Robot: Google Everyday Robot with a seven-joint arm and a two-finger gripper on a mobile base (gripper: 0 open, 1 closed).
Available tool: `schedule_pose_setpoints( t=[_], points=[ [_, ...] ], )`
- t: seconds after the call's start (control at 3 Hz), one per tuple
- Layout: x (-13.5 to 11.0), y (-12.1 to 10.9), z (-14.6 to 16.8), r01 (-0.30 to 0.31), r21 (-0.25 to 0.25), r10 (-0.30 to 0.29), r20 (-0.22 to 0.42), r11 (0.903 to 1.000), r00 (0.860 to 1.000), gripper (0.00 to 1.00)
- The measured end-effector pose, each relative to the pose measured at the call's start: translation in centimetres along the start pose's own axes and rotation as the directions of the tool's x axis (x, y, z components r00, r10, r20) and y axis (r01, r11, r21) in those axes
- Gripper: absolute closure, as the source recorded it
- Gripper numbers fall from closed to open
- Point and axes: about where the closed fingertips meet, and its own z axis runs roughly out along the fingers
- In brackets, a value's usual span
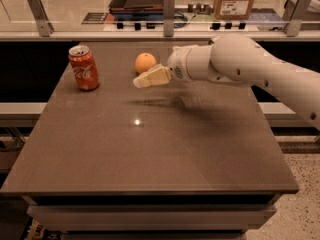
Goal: Pick orange
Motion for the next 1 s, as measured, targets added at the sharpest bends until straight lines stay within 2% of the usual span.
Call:
schedule_pose_setpoints(
  t=[0.33,1.0],
  points=[
    [-0.5,-1.1,2.0,0.001,-0.009,-0.001,0.048,1.0000,0.999,0.00],
    [0.0,-1.0,5.7,-0.032,-0.041,0.036,0.100,0.9986,0.994,0.00]
  ],
)
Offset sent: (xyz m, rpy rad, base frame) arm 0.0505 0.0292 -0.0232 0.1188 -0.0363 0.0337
